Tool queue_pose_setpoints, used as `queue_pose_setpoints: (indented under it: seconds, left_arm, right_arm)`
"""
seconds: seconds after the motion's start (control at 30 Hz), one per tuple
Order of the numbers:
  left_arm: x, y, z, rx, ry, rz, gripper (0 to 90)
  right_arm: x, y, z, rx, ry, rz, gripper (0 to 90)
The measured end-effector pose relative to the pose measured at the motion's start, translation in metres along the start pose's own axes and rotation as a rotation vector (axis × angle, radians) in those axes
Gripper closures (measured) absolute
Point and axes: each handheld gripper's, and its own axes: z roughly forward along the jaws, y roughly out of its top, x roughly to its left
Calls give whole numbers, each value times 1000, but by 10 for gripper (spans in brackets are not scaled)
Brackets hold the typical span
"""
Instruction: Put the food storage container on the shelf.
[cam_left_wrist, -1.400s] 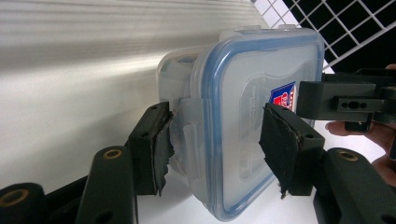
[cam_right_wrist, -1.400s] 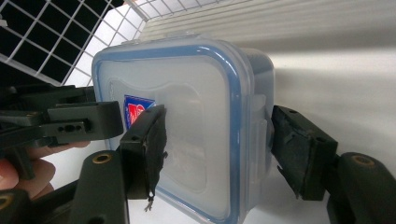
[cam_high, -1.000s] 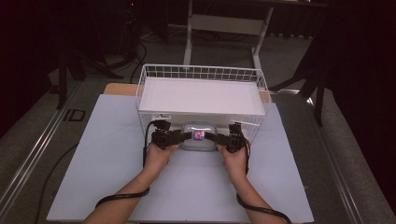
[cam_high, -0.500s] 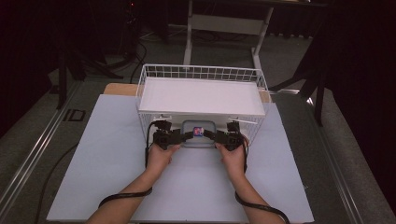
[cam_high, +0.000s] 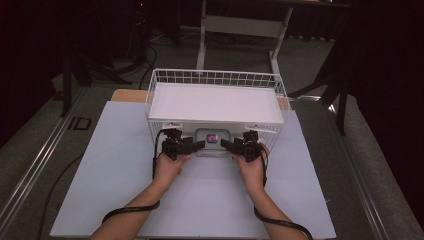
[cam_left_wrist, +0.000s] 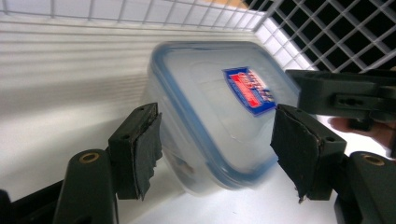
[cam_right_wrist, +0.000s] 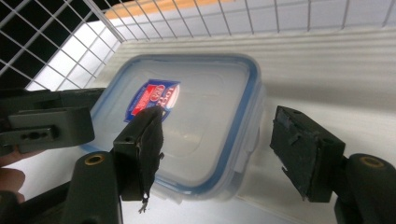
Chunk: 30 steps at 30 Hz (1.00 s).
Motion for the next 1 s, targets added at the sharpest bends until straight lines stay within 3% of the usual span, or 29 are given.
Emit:
queue_pose_setpoints:
  seconds: [0.17, 0.23, 0.3, 0.4, 0.43, 0.47, 0.5, 0.53, 0.67, 0.8, 1.0]
  left_arm:
    - [0, -3, -13, -2, -11, -9, 341]
    - [1, -8, -19, -3, -71, 19, 339]
    - [1, -12, -24, -7, -111, 43, 267]
    - [-6, -17, -33, -6, -77, 99, 174]
    - [-6, -17, -33, -6, -77, 99, 134]
    - [-12, -20, -41, -23, -83, 141, 134]
    - [-14, -22, -45, -34, -102, 151, 26]
    - [-17, -24, -49, -42, -111, 166, 12]
    - [-27, -31, -61, -35, -108, 205, 12]
    - [-38, -40, -75, -40, -109, 241, 12]
    - [-44, -47, -99, -78, -106, 243, 12]
  right_arm:
    - [6, 0, -13, 8, 17, -78, 338]
    - [8, -1, -19, -2, 22, -108, 339]
    - [11, -3, -24, -10, 32, -118, 345]
    - [17, -7, -30, -11, 39, -141, 346]
    - [17, -7, -30, -11, 39, -141, 346]
    - [19, -9, -32, -11, 39, -145, 346]
    - [25, -12, -35, 0, 53, -157, 346]
    - [28, -14, -37, 4, 60, -157, 384]
    - [33, -16, -40, 25, 72, -132, 394]
    - [43, -22, -43, 26, 61, -156, 405]
    - [49, -29, -40, 40, 53, -165, 440]
